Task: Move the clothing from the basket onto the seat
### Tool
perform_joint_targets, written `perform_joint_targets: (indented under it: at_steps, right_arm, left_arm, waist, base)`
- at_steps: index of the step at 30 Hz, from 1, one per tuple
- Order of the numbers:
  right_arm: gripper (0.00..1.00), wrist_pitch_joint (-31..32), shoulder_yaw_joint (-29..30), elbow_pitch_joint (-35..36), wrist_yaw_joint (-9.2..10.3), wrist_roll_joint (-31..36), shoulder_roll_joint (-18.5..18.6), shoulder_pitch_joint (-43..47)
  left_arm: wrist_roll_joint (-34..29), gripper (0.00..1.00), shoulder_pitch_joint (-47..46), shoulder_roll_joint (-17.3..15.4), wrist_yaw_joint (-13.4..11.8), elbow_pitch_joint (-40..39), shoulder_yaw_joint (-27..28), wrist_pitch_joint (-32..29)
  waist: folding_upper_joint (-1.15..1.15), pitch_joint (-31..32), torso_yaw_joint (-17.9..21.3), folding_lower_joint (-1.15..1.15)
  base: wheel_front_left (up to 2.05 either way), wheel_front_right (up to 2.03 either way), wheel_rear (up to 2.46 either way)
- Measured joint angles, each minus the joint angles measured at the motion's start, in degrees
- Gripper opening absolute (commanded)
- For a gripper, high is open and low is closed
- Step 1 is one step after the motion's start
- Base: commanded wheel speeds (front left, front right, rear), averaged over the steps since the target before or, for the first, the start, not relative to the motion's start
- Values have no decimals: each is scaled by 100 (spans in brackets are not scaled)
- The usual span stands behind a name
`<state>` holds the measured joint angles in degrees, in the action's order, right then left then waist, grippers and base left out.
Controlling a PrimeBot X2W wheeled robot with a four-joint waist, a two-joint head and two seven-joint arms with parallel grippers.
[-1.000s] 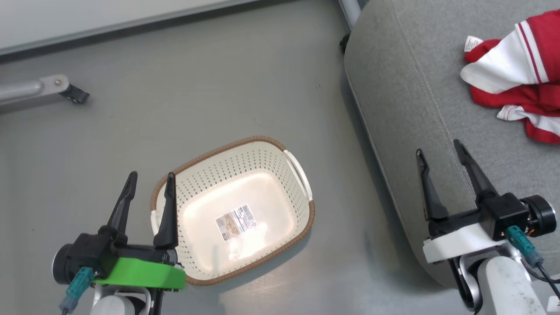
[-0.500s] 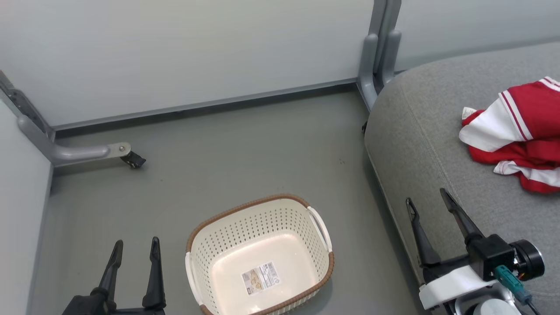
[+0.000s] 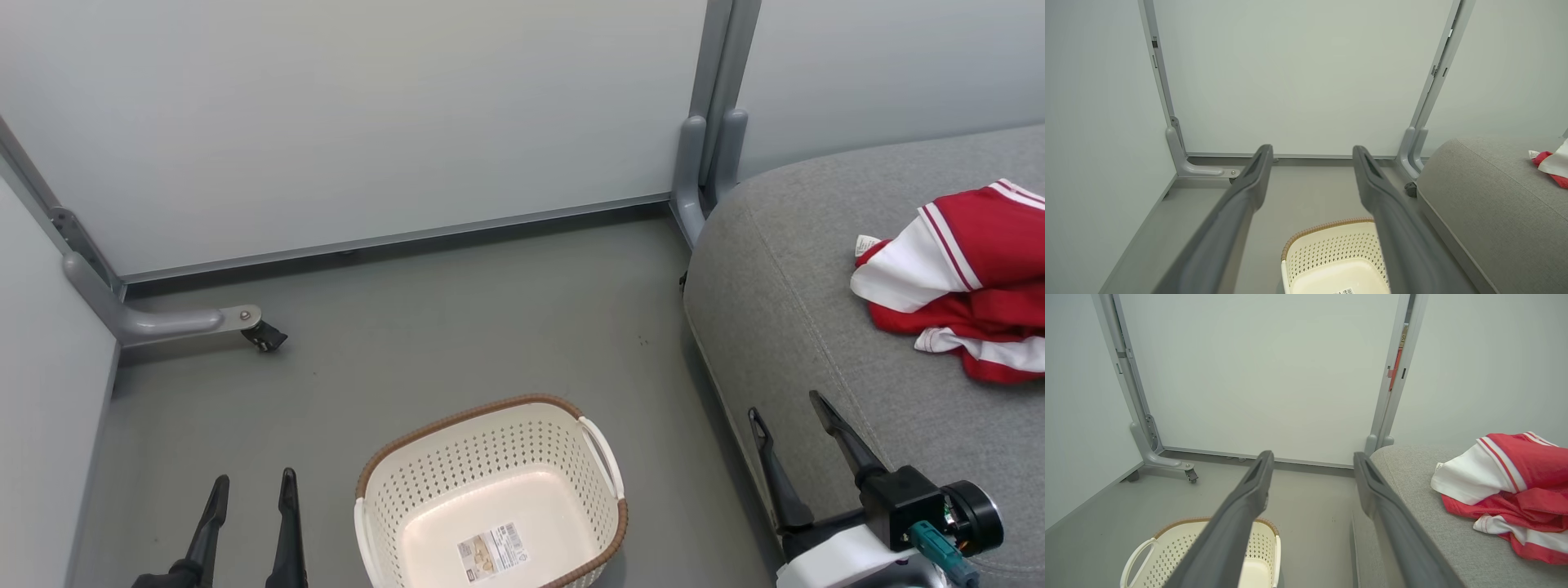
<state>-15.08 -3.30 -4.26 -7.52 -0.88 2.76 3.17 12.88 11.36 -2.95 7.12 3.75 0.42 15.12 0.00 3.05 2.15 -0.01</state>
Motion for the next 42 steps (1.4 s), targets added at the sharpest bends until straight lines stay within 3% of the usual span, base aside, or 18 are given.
perform_joint_targets:
  at_steps: [6,7,13,42]
  right_arm:
    - [100,0,-13,-18,0,0,1,1]
    - [0,0,-13,-36,-1,0,-2,1]
    - [0,20,-33,-325,-1,-43,-37,112]
    - [0,601,88,-544,0,-3392,113,-155]
  left_arm:
    - [18,100,2,2,-2,21,-38,0]
    - [18,0,2,3,-4,41,-41,0]
    - [64,0,4,26,-4,345,-68,-14]
    - [2899,0,-483,-22,-5,615,40,-676]
  waist:
    - [0,15,8,0]
    - [0,17,8,0]
    - [0,16,7,0]
    - [0,-62,-45,0]
  base:
    - [0,0,0]
    - [0,0,0]
    - [0,0,0]
    - [0,0,0]
